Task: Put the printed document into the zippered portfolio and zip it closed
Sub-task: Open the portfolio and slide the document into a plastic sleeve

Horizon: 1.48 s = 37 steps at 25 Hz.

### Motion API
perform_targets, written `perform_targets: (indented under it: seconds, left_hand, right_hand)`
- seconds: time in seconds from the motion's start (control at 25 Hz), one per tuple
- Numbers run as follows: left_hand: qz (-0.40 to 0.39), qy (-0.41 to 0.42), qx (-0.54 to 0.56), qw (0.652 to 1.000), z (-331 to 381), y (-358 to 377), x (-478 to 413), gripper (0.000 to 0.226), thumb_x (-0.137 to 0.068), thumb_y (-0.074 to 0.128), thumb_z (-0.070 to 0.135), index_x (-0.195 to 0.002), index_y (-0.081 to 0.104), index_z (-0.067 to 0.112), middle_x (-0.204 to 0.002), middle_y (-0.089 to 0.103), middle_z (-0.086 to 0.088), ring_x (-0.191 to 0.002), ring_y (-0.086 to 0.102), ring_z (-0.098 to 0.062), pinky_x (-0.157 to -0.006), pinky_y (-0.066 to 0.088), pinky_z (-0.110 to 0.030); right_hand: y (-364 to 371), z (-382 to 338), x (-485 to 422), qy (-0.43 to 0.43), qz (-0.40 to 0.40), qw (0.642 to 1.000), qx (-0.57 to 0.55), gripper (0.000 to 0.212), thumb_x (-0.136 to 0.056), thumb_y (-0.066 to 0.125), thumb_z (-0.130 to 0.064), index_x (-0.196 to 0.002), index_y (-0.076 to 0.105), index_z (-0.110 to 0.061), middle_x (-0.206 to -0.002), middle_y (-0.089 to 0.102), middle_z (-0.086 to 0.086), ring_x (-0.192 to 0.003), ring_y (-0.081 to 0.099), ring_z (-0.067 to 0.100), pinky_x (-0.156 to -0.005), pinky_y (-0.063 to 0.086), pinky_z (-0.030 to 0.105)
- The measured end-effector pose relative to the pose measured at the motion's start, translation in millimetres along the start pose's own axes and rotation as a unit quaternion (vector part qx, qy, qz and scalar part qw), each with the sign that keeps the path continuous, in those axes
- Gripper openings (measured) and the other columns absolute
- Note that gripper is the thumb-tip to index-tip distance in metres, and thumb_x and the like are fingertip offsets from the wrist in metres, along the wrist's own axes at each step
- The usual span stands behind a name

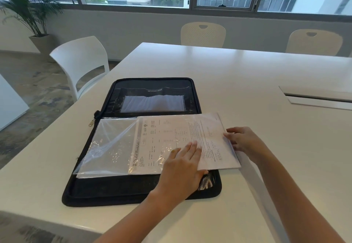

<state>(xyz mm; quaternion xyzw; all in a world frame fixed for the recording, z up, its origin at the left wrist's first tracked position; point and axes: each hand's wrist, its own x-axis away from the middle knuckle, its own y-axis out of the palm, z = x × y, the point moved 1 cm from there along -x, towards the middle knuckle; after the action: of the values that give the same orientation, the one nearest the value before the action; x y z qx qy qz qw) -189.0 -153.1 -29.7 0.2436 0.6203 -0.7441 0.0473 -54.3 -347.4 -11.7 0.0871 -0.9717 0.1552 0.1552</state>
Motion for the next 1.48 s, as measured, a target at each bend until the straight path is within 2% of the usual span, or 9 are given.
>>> perform_targets:
  seconds: [0.2,0.32,0.52,0.64,0.84,1.08,1.24,1.36,1.48]
  left_hand:
    - [0.002,0.052,0.043,0.998,-4.9,1.4,4.6,0.032,-0.09,0.061,0.037,-0.116,0.069,0.021,-0.122,0.068,0.003,-0.115,0.062,-0.011,-0.097,0.051,-0.036]
    - [0.018,0.065,0.059,0.996,-2.1,7.7,5.4,0.023,-0.09,0.064,0.032,-0.108,0.073,0.023,-0.114,0.071,0.005,-0.109,0.065,-0.008,-0.091,0.054,-0.033]
    - [0.04,0.095,0.066,0.992,1.9,10.5,3.7,0.015,-0.087,0.066,0.029,-0.098,0.076,0.026,-0.108,0.073,0.009,-0.104,0.066,-0.004,-0.088,0.053,-0.029]
    - [0.044,0.094,0.062,0.993,3.0,11.4,2.7,0.015,-0.088,0.065,0.029,-0.096,0.077,0.026,-0.106,0.074,0.01,-0.102,0.067,-0.004,-0.092,0.051,-0.03]
    - [0.056,0.091,0.061,0.992,6.4,14.2,1.7,0.016,-0.089,0.063,0.031,-0.096,0.076,0.026,-0.105,0.074,0.01,-0.102,0.067,-0.003,-0.101,0.045,-0.035]
    - [0.055,0.079,0.081,0.992,8.1,16.5,-2.9,0.019,-0.092,0.058,0.033,-0.093,0.076,0.026,-0.098,0.076,0.01,-0.091,0.069,-0.002,-0.097,0.047,-0.03]
    - [0.052,0.069,0.081,0.993,7.5,19.8,-3.3,0.022,-0.093,0.055,0.033,-0.093,0.075,0.025,-0.096,0.076,0.009,-0.089,0.069,-0.002,-0.095,0.048,-0.028]
    - [0.048,0.068,0.085,0.993,7.5,20.1,-3.1,0.026,-0.096,0.05,0.034,-0.094,0.075,0.025,-0.098,0.076,0.009,-0.09,0.069,-0.003,-0.093,0.049,-0.029]
    - [0.053,0.067,0.091,0.992,7.9,20.3,-2.7,0.027,-0.096,0.049,0.034,-0.094,0.074,0.025,-0.098,0.076,0.009,-0.09,0.069,-0.003,-0.092,0.049,-0.03]
  right_hand:
    - [-5.9,10.1,5.3,-0.025,0.065,0.998,0.004,0.019,-0.092,0.06,-0.007,-0.109,0.069,-0.004,-0.088,0.073,0.007,-0.078,0.072,0.02,-0.06,0.057,0.025]
    - [3.4,7.8,7.4,-0.041,0.083,0.995,0.028,0.02,-0.091,0.06,-0.007,-0.109,0.069,-0.004,-0.088,0.072,0.005,-0.076,0.07,0.016,-0.054,0.053,0.019]
    - [31.3,-0.1,5.2,-0.06,0.069,0.993,0.078,0.024,-0.09,0.062,-0.012,-0.112,0.068,-0.004,-0.102,0.071,0.008,-0.086,0.067,0.02,-0.069,0.056,0.03]
    - [46.6,-4.8,5.3,-0.077,0.073,0.988,0.109,0.023,-0.09,0.062,-0.015,-0.111,0.07,-0.008,-0.098,0.07,0.001,-0.081,0.063,0.011,-0.062,0.049,0.023]
    - [56.8,-13.2,6.4,-0.081,0.068,0.987,0.122,0.021,-0.091,0.061,-0.019,-0.106,0.072,-0.01,-0.092,0.071,0.0,-0.08,0.064,0.01,-0.059,0.044,0.02]
    - [84.9,-23.4,10.4,-0.097,0.028,0.983,0.15,0.021,-0.091,0.061,-0.022,-0.106,0.073,-0.012,-0.105,0.072,0.001,-0.091,0.062,0.011,-0.077,0.046,0.024]
    - [95.3,-26.4,10.1,-0.108,0.024,0.978,0.179,0.02,-0.091,0.062,-0.023,-0.104,0.074,-0.014,-0.104,0.073,0.0,-0.076,0.058,0.0,-0.067,0.044,0.016]
    - [93.6,-24.5,9.9,-0.104,0.034,0.978,0.18,0.021,-0.088,0.066,-0.024,-0.105,0.073,-0.014,-0.105,0.073,0.0,-0.083,0.061,0.005,-0.077,0.048,0.022]
    - [91.5,-23.2,11.4,-0.103,0.064,0.975,0.188,0.022,-0.084,0.071,-0.024,-0.103,0.072,-0.014,-0.1,0.071,0.001,-0.084,0.062,0.01,-0.076,0.049,0.025]
